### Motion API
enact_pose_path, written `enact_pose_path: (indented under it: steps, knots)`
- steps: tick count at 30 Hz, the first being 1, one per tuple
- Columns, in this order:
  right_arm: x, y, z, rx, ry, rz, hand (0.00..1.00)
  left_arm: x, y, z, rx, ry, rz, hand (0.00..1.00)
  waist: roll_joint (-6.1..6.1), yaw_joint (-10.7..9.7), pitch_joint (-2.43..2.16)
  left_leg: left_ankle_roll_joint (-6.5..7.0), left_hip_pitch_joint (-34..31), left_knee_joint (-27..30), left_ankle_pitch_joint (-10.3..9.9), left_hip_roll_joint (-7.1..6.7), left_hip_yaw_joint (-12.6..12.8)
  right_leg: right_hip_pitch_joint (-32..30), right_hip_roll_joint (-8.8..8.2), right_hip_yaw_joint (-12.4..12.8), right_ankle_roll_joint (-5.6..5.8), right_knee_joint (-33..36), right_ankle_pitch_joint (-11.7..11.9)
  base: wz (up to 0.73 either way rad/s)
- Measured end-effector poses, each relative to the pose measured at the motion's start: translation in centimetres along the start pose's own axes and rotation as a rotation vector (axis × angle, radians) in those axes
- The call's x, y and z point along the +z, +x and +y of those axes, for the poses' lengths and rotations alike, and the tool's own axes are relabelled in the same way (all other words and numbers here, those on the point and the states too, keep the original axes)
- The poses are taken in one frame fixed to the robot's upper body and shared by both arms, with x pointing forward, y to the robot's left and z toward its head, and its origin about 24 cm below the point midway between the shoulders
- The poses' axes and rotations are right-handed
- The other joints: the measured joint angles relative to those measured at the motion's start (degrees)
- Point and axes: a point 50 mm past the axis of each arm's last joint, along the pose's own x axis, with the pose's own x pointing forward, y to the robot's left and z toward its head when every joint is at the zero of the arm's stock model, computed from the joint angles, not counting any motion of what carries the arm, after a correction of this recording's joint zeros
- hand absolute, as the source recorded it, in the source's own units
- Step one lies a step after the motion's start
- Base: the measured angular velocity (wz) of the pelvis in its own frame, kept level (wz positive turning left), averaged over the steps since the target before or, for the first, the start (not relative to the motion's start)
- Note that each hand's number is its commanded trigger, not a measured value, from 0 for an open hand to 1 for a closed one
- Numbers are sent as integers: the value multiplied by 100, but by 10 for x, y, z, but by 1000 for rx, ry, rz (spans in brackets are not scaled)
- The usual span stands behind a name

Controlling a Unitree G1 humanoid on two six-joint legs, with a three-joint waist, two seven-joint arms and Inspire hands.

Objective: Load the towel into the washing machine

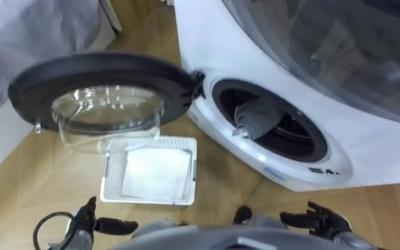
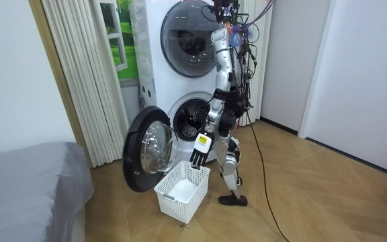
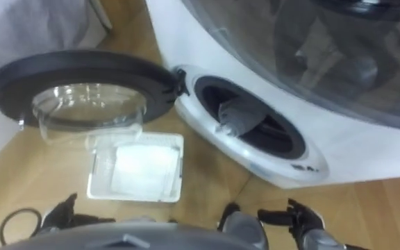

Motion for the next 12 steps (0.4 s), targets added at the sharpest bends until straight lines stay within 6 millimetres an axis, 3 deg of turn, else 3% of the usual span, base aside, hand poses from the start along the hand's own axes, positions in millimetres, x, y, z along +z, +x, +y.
enact_pose_path:
  steps: [3,6,12]
  knots:
    - [-2,-1,1,6,1,-4,0,-1,0,-1,-2,-3,7,0,-24,13,13,-9,85,-28,5,6,-2,58,15,10,-1,0,-3,0]
    - [-4,0,7,17,8,-1,0,-3,0,-1,0,-5,22,0,-99,15,60,-11,215,-38,7,-5,-3,238,23,51,15,-124,-13,0]
    - [-11,0,13,41,29,35,0,-12,-1,2,26,-64,91,0,-204,4,43,-29,401,-98,-4,10,-6,428,71,153,26,-206,-18,0]
